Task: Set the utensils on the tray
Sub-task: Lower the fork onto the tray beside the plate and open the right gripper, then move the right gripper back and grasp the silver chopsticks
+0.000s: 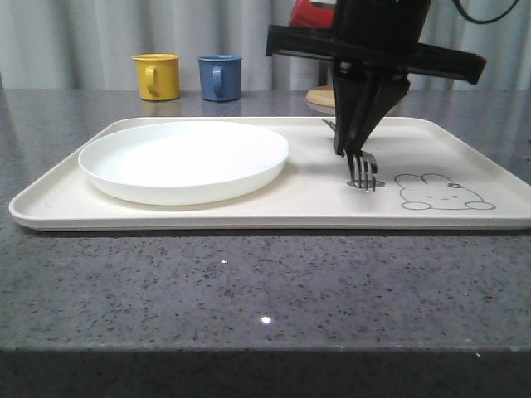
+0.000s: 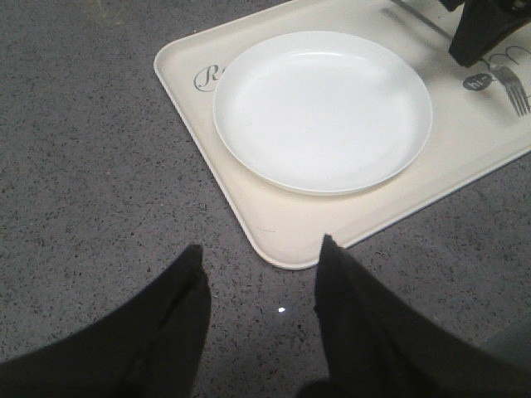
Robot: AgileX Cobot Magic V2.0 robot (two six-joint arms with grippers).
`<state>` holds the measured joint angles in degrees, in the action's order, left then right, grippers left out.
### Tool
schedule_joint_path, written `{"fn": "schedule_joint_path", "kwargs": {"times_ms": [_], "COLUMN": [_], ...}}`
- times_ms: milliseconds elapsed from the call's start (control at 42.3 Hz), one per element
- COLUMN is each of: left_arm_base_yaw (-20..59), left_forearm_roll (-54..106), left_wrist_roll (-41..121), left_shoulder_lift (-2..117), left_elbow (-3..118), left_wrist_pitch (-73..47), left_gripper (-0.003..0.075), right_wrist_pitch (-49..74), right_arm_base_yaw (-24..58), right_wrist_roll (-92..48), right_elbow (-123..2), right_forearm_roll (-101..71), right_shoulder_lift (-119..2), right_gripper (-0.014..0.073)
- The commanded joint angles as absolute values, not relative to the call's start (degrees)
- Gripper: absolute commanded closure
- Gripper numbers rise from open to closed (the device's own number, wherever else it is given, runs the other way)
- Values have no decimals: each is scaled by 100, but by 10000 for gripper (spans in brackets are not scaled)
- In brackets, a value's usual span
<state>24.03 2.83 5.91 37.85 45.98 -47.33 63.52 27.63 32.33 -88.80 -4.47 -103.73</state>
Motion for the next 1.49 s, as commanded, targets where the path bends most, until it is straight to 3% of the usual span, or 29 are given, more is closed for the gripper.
{"fn": "schedule_joint_path", "kwargs": {"times_ms": [0,449,733,994,1183,1467], "left_arm_base_yaw": [2441,2441,2441,2441,2441,2441], "left_forearm_roll": [320,320,320,320,320,320], "left_wrist_roll": [536,536,536,536,536,536], "left_shoulder_lift": [3784,3784,3784,3784,3784,3784], "left_elbow": [4741,4741,4741,4741,4741,4741], "left_wrist_pitch": [-4327,-4327,-4327,-4327,-4327,-4327], "left_gripper": [418,418,418,418,418,418], "right_wrist_pitch": [6190,6217,6194,6314,7066,7473], "right_arm_base_yaw": [2771,2771,2771,2763,2483,849], "right_wrist_roll": [3254,3254,3249,2696,2073,880], "right_elbow": [-9067,-9067,-9067,-9078,-9066,-8595], "right_forearm_roll": [-490,-495,-489,-164,843,938], "right_shoulder_lift": [-10228,-10297,-10290,-9805,-9074,-8454], "right_gripper": [568,561,271,263,263,263]}}
